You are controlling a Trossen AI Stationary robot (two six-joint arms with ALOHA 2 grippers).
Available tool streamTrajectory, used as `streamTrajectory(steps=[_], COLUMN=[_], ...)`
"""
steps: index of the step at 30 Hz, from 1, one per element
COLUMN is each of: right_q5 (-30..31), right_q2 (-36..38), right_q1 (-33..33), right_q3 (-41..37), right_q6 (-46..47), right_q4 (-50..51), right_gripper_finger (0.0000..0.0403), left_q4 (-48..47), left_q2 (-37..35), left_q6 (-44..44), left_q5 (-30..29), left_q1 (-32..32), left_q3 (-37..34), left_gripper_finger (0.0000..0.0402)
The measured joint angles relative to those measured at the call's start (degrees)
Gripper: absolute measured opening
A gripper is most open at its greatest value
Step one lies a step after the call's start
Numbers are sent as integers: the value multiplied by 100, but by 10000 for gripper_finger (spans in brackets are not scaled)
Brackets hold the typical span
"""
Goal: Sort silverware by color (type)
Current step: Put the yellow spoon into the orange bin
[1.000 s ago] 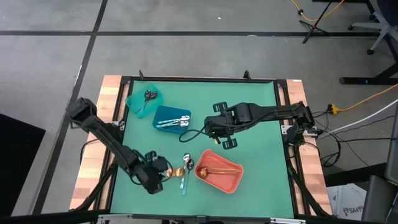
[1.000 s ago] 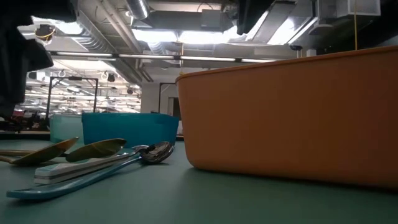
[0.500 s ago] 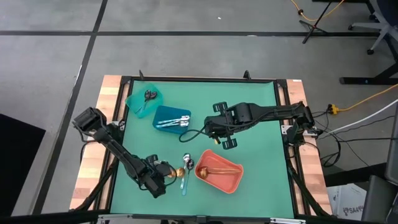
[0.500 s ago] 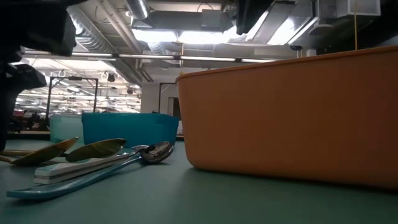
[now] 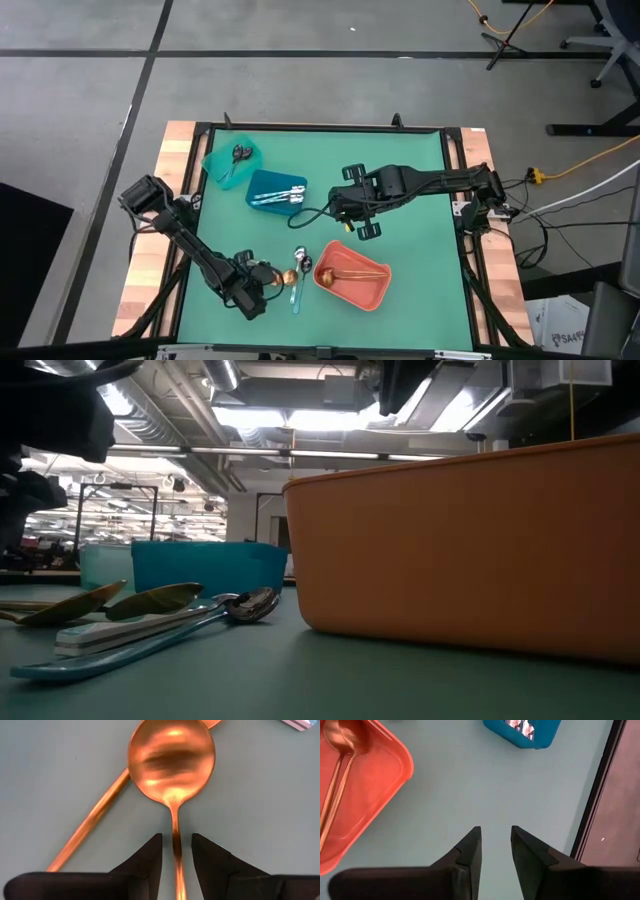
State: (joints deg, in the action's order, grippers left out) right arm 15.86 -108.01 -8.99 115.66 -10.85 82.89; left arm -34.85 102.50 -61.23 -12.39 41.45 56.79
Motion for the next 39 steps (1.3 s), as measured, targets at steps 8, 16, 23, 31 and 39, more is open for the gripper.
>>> streamTrajectory(steps=[8, 16, 23, 31, 39], right_q5=[0, 0, 166, 443, 1019], right_q2=[0, 0, 274, 814, 1793], right_q1=[0, -1, -44, -42, -42], right_q3=[0, 0, -4, -84, -1542], right_q6=[0, 48, 461, 945, 1813], right_q4=[-15, 91, 542, 553, 29], right_gripper_finger=[97, 97, 97, 97, 97], left_q4=[4, 4, -133, -123, 65], left_q2=[9, 11, -196, -894, -1378], left_q6=[26, -4, 153, 164, 543], left_q5=[-10, -8, -119, -592, -1869], left_q1=[-2, -5, -34, -320, -791], left_q3=[-11, -15, 104, 140, 149], left_gripper_finger=[49, 7, 5, 4, 4])
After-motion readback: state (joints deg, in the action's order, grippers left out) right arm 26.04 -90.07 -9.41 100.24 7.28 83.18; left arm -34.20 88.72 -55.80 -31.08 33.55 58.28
